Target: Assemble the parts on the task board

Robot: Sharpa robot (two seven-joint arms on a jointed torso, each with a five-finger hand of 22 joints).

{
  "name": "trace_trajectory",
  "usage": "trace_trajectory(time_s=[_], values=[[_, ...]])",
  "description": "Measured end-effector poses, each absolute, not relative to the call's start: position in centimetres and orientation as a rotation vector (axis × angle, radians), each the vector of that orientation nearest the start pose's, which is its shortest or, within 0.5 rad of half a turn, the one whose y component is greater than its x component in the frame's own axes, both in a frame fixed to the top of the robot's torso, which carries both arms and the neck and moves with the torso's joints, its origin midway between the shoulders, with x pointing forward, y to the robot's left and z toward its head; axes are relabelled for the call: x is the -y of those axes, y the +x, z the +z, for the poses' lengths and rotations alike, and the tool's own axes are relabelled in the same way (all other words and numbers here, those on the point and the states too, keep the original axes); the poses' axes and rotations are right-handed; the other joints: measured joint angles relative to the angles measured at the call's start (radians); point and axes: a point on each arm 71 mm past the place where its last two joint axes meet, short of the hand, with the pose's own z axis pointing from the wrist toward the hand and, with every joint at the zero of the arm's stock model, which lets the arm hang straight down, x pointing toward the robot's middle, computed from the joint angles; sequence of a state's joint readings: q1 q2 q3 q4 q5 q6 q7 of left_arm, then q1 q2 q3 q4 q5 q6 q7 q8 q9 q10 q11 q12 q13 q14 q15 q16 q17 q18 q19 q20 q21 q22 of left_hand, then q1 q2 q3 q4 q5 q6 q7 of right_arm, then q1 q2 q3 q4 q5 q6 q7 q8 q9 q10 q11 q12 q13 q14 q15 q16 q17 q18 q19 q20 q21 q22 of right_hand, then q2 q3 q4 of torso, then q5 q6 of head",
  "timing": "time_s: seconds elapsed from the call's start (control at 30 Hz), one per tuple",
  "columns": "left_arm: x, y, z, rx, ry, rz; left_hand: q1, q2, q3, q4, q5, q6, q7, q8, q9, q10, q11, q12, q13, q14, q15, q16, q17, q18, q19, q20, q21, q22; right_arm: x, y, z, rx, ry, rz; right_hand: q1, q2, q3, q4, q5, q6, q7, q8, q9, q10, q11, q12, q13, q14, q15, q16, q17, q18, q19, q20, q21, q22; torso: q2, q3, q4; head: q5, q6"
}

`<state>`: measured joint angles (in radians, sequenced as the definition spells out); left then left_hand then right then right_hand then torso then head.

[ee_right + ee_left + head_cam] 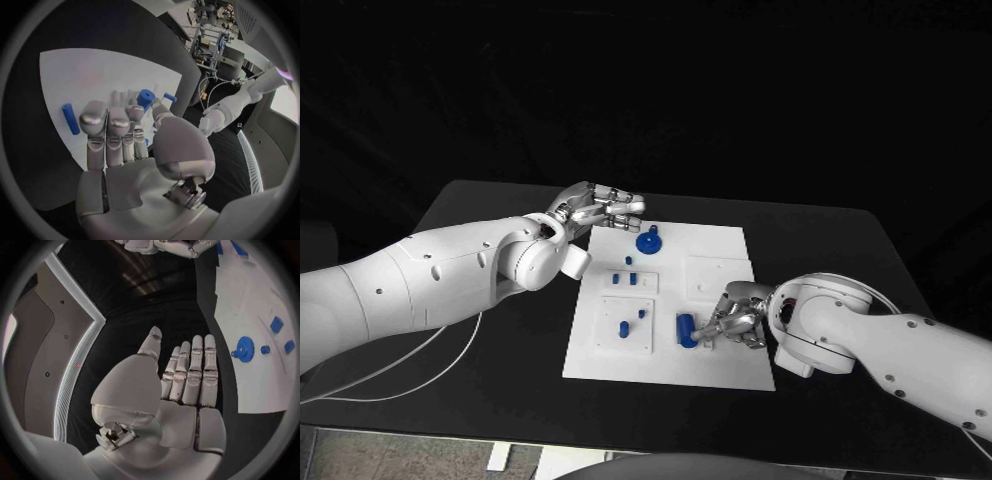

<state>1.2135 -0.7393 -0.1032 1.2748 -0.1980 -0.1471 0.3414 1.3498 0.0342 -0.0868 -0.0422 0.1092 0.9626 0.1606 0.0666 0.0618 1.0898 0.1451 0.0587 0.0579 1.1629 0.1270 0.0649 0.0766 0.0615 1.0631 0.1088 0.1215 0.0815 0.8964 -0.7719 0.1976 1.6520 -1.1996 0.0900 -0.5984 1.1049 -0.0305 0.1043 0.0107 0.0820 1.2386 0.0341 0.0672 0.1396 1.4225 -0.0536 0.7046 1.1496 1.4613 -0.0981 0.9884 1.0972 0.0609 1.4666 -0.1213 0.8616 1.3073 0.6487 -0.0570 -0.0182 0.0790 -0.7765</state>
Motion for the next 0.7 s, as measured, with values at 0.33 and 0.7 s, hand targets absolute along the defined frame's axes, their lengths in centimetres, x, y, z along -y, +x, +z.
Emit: trace_trajectory(time_s=[0.33, 0.7], values=[[-22.16, 52.33, -20.98, -1.606, -0.907, -1.439, -0.004, 0.004, 0.000, 0.000, 0.000, 0.000, 0.000, 0.000, 0.000, 0.000, 0.000, 0.000, 0.000, 0.000, 0.000, 0.000, 0.000, 0.000, 0.000, 0.000, 0.000, 0.000, 15.15, 42.05, -26.44, -2.362, 0.194, 0.571, -0.005, -0.005, 0.022, -0.027, 0.023, 0.000, 0.000, 0.000, 0.000, 0.000, 0.000, 0.000, -0.002, 0.000, 0.000, 0.000, -0.003, 0.000, 0.000, 0.000, 0.000, 0.000, 0.000, -0.0002, 0.0005, -0.001, -0.002], [-22.16, 52.35, -20.98, -1.605, -0.907, -1.439, -0.004, 0.004, -0.001, 0.006, 0.000, 0.000, 0.000, 0.000, 0.000, 0.000, 0.000, 0.000, 0.000, 0.000, 0.000, 0.000, 0.000, 0.000, 0.000, 0.000, 0.000, 0.000, 14.80, 42.34, -26.68, -2.357, 0.207, 0.563, -0.033, 0.028, 0.101, -0.019, 0.023, 0.000, 0.000, 0.000, -0.001, 0.000, 0.000, 0.004, -0.005, 0.000, 0.000, 0.005, -0.004, 0.000, 0.000, 0.000, 0.000, 0.000, 0.000, -0.0002, 0.0012, -0.002, -0.003]])
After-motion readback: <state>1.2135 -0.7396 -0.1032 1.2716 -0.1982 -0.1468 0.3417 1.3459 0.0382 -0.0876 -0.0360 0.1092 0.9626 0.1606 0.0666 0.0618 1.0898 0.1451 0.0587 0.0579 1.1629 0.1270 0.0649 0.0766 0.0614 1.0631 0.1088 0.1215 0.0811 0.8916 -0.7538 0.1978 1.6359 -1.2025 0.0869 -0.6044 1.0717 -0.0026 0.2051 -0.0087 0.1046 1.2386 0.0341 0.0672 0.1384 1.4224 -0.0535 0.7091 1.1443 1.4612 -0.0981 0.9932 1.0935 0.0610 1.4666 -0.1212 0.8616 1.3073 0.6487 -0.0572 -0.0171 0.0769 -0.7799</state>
